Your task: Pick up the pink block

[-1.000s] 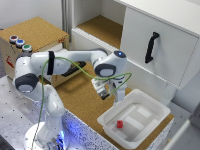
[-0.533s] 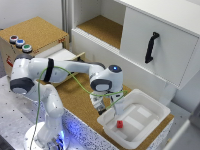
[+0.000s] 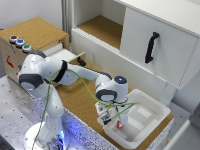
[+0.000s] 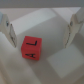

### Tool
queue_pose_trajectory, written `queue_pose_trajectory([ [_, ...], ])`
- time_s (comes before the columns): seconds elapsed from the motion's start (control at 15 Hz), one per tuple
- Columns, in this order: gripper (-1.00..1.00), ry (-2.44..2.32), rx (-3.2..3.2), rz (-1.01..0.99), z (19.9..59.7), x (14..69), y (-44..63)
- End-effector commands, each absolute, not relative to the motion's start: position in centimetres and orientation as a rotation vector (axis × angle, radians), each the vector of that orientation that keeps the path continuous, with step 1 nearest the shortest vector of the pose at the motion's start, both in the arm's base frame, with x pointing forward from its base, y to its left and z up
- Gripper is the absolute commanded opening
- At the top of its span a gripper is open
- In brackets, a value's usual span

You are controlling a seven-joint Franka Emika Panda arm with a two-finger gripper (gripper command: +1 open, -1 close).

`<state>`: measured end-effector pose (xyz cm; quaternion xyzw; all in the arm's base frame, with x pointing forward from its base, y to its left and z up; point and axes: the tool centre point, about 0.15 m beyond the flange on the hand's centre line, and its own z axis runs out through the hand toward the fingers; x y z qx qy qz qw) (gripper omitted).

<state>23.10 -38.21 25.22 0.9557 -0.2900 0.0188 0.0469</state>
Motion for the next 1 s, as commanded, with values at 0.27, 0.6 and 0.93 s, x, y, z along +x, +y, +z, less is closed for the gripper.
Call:
queue_pose_trajectory([
  [0.27, -1.0, -0.997, 2.954, -0.046, 21.1, 25.7, -38.0],
  [0.6, -1.0, -1.04, 2.927, -0.043, 21.7, 24.8, -37.6],
  [0.93, -1.0, -1.016, 2.931, -0.011, 23.4, 24.7, -36.3],
])
